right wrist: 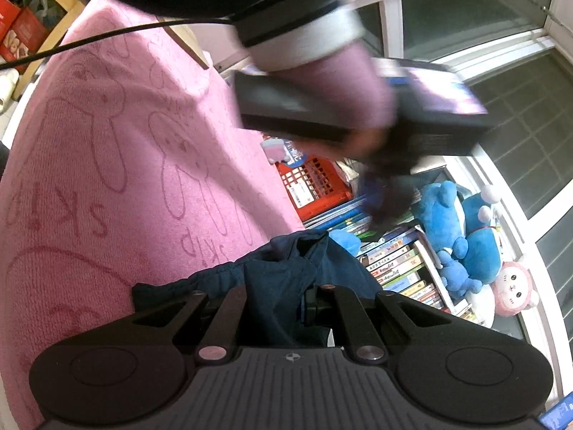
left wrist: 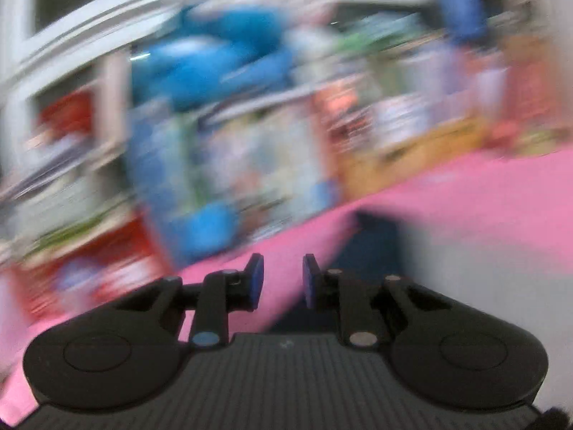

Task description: Fold clothes

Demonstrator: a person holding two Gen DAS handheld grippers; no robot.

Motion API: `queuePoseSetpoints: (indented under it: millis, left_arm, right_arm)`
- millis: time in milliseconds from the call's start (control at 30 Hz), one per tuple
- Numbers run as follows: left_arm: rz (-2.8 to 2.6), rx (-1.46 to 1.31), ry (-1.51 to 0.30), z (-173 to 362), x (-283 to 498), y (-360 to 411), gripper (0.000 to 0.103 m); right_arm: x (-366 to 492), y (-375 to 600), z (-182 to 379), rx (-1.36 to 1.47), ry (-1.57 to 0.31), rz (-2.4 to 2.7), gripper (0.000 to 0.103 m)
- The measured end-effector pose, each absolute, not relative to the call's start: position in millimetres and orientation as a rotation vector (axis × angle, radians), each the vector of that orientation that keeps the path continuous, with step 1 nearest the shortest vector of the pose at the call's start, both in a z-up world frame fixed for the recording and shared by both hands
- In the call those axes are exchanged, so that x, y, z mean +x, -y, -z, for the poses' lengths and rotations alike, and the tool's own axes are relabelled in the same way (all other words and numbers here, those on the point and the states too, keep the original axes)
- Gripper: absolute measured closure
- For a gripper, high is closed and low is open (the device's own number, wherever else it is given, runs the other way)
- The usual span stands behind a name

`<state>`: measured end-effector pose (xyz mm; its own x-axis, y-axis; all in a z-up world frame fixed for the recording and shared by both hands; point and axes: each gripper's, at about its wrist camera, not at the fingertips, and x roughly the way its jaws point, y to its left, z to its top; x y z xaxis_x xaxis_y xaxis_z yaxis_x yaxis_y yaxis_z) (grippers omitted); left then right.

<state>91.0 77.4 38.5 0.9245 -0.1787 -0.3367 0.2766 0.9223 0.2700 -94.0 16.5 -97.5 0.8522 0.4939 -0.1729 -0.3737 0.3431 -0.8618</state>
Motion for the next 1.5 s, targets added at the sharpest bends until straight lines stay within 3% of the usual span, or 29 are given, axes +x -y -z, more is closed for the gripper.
queuePoseSetpoints:
  millis: [200,433,633,733,900,1100,1333,1500]
  left_arm:
    - [0.382,0.458,-0.438,-1.7,124.5,-16.4,0.077]
    - [-0.065,0.464,-0.581,35.8,169.2,-86.3,0.077]
    - [-0.145,0.264,-0.531,-5.3,137.4,-119.8,0.078]
    - [-0.025,0.293,-0.445,-25.9,113.6,-89.6,0.076]
    - [0.176,0.314,-0.421,-29.9,90.7,-39.8,0.071]
    - [0.112,0.366,-0.521,13.7,80.2,-54.2,0.070]
    - [-0.083,0.357,-0.561,5.5,42.6,-108.3,0.073]
    - [0.001,0.283,-0.407,-37.6,14.2,-87.8,0.069]
  right_arm:
    - [-90.5,-16.2,94.8,-1.081,0.116,-0.572,0.091]
    - [-90.2,-16.0,92.9,-1.081,0.111,-0.575,0.090]
    - [-92.0,-14.1,92.1,-1.082,0.130,-0.561,0.088]
    - [-95.7,-11.0,92.9,-1.068,0.129,-0.565,0.082]
    - [-115.8,7.9,69.0,-0.936,0.057,-0.705,0.052]
    - [-131.8,47.4,46.2,-0.786,-0.012,-0.802,0.038]
    - [-116.5,121.7,43.6,-0.665,-0.112,-0.650,0.033]
    - [-91.3,168.1,44.2,-0.544,-0.210,-0.551,0.032]
